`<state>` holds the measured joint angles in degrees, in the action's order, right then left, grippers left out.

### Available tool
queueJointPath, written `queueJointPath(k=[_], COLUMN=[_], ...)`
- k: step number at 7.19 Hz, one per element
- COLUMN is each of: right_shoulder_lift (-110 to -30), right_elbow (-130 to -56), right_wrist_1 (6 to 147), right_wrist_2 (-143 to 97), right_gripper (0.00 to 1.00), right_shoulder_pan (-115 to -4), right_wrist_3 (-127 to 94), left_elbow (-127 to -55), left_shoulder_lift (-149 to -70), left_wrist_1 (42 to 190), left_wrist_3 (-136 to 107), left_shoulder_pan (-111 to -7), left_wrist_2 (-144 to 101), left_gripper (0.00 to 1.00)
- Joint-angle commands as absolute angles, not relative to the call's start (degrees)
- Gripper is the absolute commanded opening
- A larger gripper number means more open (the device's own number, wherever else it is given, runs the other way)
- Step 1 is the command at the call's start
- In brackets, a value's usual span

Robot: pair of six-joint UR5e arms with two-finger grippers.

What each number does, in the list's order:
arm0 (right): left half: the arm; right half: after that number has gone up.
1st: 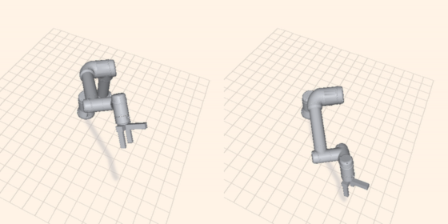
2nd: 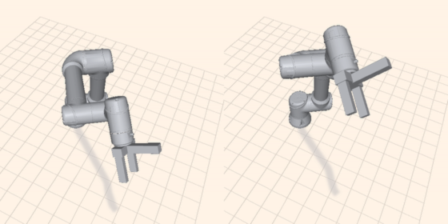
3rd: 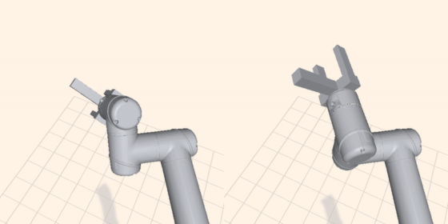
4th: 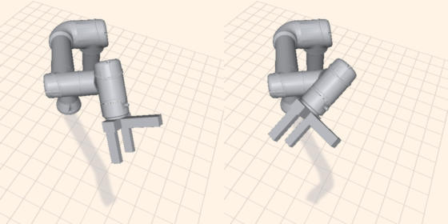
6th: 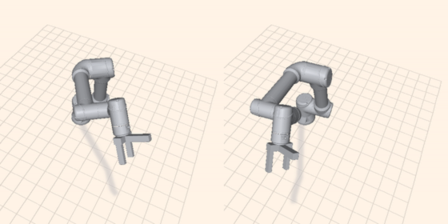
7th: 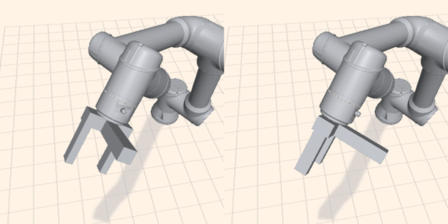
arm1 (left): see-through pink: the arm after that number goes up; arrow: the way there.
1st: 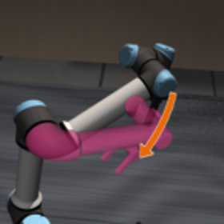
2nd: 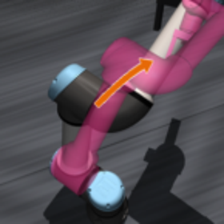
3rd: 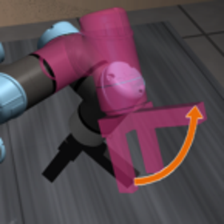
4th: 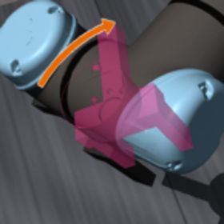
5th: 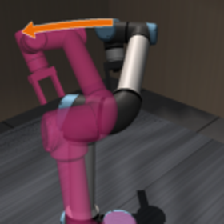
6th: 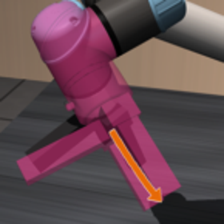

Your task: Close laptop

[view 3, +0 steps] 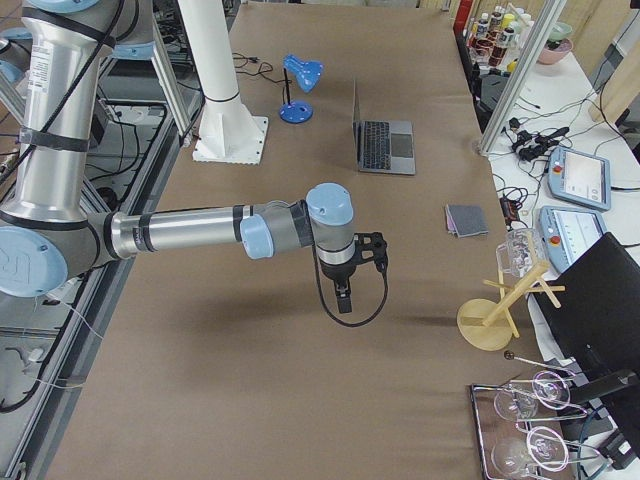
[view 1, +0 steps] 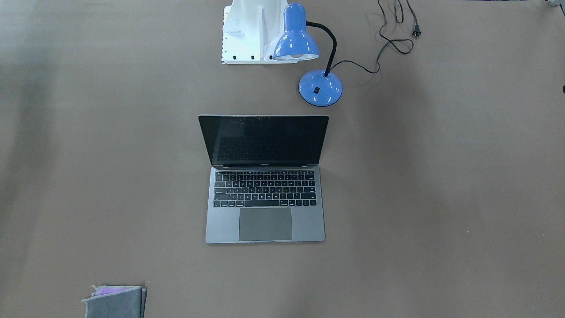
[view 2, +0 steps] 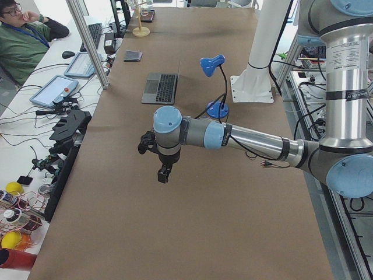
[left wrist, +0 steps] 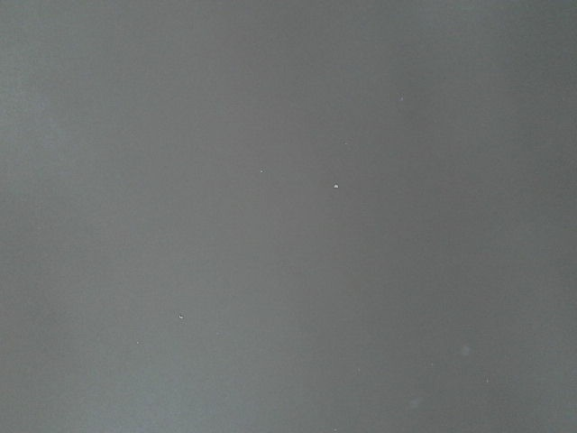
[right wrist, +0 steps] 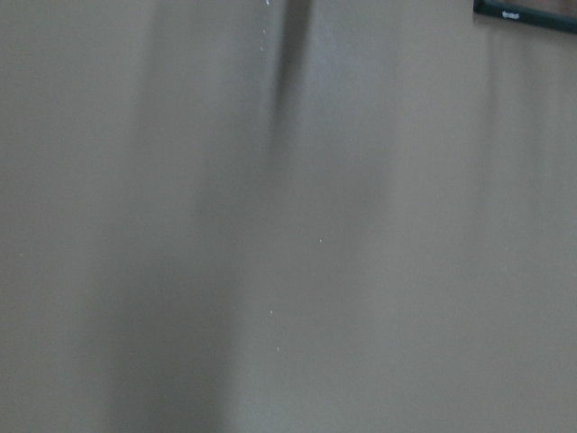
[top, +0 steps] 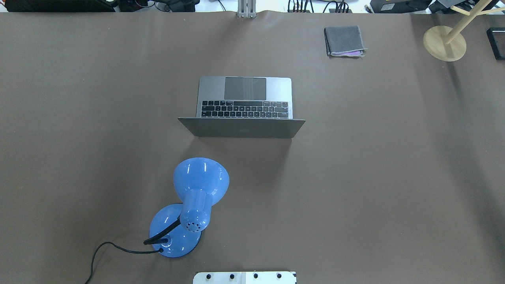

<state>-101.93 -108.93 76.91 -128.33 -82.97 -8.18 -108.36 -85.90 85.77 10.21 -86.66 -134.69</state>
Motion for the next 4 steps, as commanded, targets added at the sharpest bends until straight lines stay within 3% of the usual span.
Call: queueJointPath(k=[1,2,4], right_shoulder_lift=[-100.9,-99.2,-98.9], right_elbow=[-109.1,-109.1,-108.7], right_wrist_1=[72.4,72.6,70.4], right_wrist_2=[-128.3,-128.4,-128.6], right_gripper=[1.00,1.00,0.99], right_shoulder_pan=[-82.9,-82.4,-82.0], right_wrist_3=[-8.6,-8.3,-7.9], left_elbow=[-106.9,-102.2,-99.5], left_shoulder_lift=[-89.6,-90.1,-89.3], left_wrist_1=[92.6,104.5,113.2], left_wrist_3=[10.2,9.8,5.6], left_shoulder_pan=[-86.7,-86.7,-86.6], left_wrist_2=[-134.5,-134.6,-134.9], left_gripper=[0.98,0.98,0.98])
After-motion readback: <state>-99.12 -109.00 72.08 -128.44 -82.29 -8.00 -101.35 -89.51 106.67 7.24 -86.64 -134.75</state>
